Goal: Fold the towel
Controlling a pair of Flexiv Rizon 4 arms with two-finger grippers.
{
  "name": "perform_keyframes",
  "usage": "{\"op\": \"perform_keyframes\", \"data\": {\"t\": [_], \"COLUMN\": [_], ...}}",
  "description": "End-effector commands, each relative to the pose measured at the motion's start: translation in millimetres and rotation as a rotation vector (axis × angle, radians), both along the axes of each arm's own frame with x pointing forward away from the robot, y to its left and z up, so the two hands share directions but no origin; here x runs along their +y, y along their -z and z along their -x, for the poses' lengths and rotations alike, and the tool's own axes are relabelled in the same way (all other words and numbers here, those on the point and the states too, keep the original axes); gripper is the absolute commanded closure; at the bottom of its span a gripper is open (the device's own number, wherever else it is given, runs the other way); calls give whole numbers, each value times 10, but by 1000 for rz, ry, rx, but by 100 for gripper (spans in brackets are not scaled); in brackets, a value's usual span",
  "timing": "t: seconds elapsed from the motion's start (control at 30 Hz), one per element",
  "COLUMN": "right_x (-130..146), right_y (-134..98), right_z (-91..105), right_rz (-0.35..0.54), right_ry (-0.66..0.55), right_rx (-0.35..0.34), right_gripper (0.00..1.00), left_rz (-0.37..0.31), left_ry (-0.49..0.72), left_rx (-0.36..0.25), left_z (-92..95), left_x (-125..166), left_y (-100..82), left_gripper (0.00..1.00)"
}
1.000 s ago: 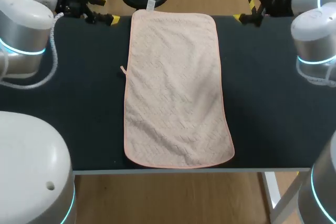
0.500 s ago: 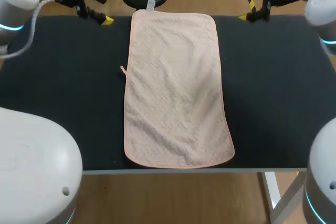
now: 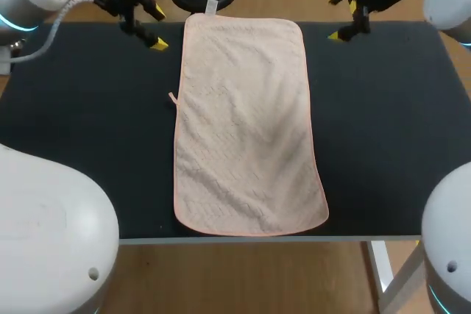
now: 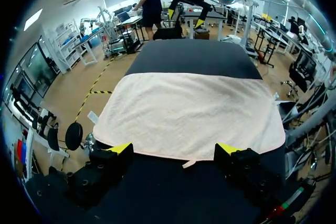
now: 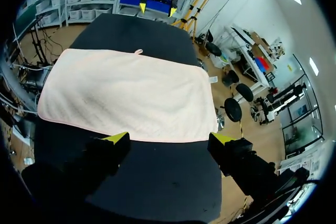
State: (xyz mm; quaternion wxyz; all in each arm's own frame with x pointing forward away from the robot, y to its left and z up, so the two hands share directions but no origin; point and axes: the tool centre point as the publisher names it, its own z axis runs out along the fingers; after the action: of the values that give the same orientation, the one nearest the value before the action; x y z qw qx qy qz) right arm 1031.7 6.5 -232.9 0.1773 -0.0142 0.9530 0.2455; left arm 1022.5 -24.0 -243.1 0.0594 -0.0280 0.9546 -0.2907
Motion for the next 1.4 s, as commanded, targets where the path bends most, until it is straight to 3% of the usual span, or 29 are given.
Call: {"op": "perform_keyframes", "data": {"t": [0.03,0.2,0.33,0.53,0.9,1.4], "right_x": [137,185,230,295,287,259], "right_y": [90,332,487,675,689,676], "right_z": [92,174,247,324,279,272], "right_rz": [155,250,320,357,380,362], "right_ry": [14,26,24,18,45,47], "right_rx": [39,78,87,130,140,164], "right_gripper": [0,0,0,0,0,0], "left_rz": [-121,-253,-279,-320,-395,-399], "left_ry": [24,54,64,69,43,68], "left_rx": [28,70,132,190,191,182], "left_z": [-5,67,142,209,125,140], "left_x": [-169,-340,-447,-534,-489,-457], "left_y": [62,252,450,699,722,703], "left_gripper": [0,0,0,0,0,0]}}
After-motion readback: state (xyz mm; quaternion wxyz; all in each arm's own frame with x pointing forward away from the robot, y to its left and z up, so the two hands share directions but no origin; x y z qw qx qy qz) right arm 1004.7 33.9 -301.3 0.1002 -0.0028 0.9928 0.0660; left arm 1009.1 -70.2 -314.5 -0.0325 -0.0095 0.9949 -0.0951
